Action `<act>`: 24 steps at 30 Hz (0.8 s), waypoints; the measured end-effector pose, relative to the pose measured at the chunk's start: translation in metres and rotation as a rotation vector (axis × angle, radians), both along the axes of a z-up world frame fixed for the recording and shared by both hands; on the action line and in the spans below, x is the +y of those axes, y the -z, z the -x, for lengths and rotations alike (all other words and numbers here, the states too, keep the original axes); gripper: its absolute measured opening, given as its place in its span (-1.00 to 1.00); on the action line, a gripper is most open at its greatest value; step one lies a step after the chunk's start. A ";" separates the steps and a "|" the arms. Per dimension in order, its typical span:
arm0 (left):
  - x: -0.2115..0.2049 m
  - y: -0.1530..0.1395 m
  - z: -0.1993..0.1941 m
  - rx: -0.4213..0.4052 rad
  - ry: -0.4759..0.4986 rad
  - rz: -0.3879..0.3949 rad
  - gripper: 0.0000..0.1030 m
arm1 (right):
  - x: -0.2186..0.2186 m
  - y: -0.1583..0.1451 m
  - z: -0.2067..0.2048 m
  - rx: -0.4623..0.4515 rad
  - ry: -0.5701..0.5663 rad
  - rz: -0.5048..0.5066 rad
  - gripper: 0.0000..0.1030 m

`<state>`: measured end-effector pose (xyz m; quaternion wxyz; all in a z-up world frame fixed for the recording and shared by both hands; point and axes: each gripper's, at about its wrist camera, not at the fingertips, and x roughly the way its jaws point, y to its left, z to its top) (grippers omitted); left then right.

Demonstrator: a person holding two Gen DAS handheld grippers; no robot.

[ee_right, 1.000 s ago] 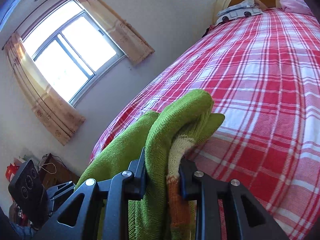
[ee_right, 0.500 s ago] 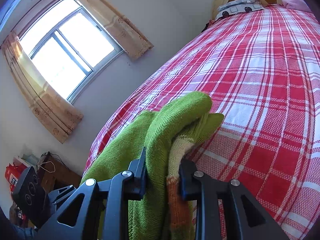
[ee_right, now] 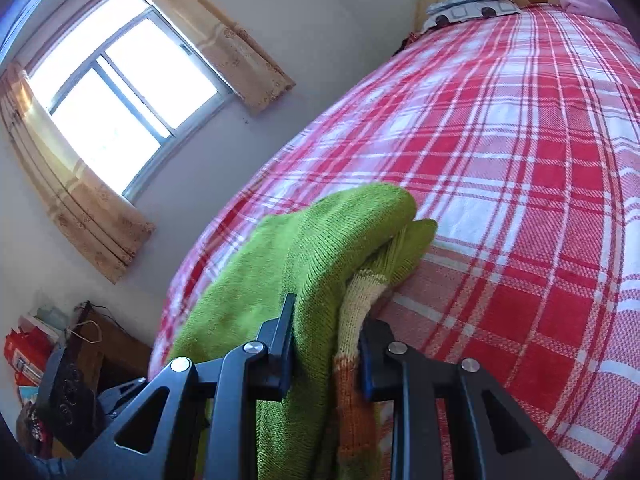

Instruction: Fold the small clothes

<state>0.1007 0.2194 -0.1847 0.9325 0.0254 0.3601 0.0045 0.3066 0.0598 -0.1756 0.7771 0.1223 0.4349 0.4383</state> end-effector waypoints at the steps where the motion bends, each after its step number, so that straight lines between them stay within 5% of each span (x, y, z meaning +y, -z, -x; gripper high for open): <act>1: -0.002 0.001 0.000 0.000 -0.002 -0.016 -0.12 | -0.002 0.001 0.001 0.006 0.004 0.003 -0.49; 10: -0.001 -0.006 0.003 0.005 0.005 -0.024 -0.03 | -0.001 0.007 -0.003 0.001 0.022 0.067 -0.49; 12: -0.002 -0.010 0.004 -0.002 0.003 -0.038 0.06 | -0.003 0.009 -0.003 0.002 0.027 0.073 -0.48; 17: 0.005 -0.030 0.011 -0.068 -0.038 -0.057 0.68 | 0.000 0.009 0.002 -0.028 0.028 0.123 -0.45; 24: 0.019 -0.031 -0.012 -0.060 -0.113 -0.064 0.71 | -0.004 -0.006 0.016 -0.107 0.073 0.201 -0.34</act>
